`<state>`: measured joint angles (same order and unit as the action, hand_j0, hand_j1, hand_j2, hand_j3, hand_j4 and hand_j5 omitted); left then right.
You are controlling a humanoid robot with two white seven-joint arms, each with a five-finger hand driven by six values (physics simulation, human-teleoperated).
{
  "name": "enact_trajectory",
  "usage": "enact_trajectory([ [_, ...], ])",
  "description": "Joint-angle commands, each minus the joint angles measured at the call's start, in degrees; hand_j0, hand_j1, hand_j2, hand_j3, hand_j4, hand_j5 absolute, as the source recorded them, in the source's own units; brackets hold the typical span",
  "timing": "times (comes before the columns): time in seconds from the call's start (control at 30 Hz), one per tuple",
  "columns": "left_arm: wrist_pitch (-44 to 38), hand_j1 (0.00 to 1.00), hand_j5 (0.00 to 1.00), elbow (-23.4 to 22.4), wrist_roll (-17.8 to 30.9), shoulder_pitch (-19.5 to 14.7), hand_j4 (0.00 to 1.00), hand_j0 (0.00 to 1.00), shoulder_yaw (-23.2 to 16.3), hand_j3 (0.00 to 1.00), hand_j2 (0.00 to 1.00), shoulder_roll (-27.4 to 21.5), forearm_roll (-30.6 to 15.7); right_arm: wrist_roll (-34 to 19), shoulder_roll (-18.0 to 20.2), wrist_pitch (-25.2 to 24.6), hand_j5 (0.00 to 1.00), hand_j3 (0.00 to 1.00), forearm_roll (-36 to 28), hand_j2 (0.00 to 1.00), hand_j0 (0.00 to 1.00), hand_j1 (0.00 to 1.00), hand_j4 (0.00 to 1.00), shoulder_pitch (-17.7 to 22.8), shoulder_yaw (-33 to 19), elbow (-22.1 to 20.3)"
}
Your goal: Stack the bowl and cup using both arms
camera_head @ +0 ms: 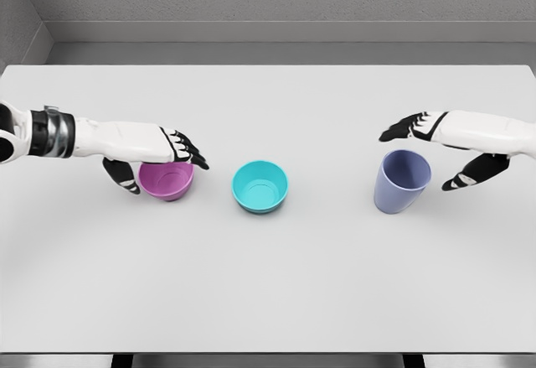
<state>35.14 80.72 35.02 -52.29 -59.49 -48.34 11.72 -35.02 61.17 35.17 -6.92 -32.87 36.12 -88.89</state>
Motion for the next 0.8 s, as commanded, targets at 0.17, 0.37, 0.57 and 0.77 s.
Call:
enact_trajectory([
  [0.17, -0.1, 1.0, 1.0, -0.4, 0.0, 0.4, 1.0, 1.0, 0.0, 1.0, 1.0, 0.7, 1.0, 0.0, 1.0, -0.2, 1.0, 1.0, -4.1, 1.0, 1.0, 1.0, 1.0, 0.1, 0.6, 0.9],
  [0.37, -0.1, 1.0, 1.0, -1.3, 0.0, 0.8, 1.0, 1.0, 0.1, 1.0, 1.0, 1.5, 1.4, 0.0, 0.6, -0.2, 1.0, 1.0, -4.1, 1.0, 1.0, 1.0, 1.0, 0.1, 0.9, 0.9],
  [0.57, -0.1, 1.0, 1.0, -1.9, 0.0, 1.1, 1.0, 1.0, 0.1, 1.0, 1.0, 1.6, 1.5, 0.0, 0.1, -0.2, 1.0, 1.0, -4.2, 1.0, 1.0, 1.0, 1.0, 0.3, 1.0, 1.2],
  [0.77, -0.1, 1.0, 1.0, -2.6, 0.0, 1.2, 1.0, 1.0, 0.1, 1.0, 1.0, 1.8, 2.3, 0.0, -0.2, -0.2, 1.0, 1.0, -4.2, 1.0, 1.0, 1.0, 1.0, 0.4, 1.0, 2.1],
])
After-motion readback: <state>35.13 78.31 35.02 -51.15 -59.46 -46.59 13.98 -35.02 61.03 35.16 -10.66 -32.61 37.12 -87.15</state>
